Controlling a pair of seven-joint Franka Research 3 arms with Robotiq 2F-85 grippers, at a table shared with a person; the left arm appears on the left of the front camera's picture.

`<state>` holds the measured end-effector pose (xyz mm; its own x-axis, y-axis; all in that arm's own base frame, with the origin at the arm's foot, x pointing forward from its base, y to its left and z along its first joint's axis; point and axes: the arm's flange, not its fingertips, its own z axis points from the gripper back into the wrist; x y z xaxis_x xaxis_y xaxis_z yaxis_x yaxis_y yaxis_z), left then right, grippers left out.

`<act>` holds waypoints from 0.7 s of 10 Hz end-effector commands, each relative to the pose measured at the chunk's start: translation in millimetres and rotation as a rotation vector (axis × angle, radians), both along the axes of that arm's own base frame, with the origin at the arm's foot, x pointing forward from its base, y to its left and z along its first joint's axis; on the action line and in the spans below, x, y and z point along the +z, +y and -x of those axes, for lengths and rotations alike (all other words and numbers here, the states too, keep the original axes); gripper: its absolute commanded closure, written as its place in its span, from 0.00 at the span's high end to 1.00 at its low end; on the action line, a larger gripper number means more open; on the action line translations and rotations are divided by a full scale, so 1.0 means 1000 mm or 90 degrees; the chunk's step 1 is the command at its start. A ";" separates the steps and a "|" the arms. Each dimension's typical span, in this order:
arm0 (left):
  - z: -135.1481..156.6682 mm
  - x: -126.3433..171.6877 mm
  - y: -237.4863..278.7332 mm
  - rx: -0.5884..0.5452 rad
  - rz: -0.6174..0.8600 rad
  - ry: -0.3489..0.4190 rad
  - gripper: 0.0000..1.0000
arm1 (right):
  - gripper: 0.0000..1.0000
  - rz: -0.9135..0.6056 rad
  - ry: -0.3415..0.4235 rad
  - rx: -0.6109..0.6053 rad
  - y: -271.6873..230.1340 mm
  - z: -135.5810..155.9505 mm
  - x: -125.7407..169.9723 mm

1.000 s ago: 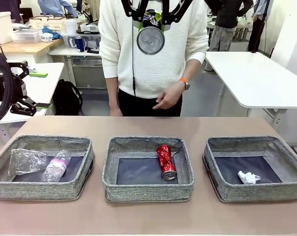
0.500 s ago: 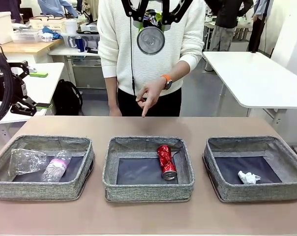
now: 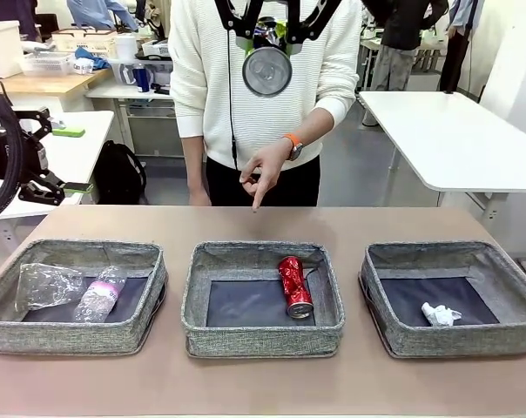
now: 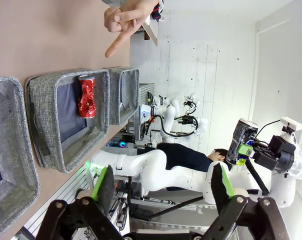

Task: Sort the waste into the appropriate baskets.
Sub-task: Place the picked waste into the Fabric basket indicated by the person.

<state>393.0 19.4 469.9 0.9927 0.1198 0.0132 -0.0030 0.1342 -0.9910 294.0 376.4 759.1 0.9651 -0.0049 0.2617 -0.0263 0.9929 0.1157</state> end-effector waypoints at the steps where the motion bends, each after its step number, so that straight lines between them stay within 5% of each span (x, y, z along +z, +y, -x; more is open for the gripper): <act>1: 0.001 0.002 -0.003 0.008 0.006 -0.004 1.00 | 0.37 0.001 0.000 0.002 -0.003 0.003 -0.002; 3: 0.001 0.002 -0.003 0.008 0.006 -0.004 1.00 | 0.37 0.074 0.009 0.064 -0.011 -0.007 -0.025; 7: 0.001 0.002 -0.003 0.008 0.006 -0.004 1.00 | 0.37 0.045 0.059 0.153 -0.027 -0.050 -0.188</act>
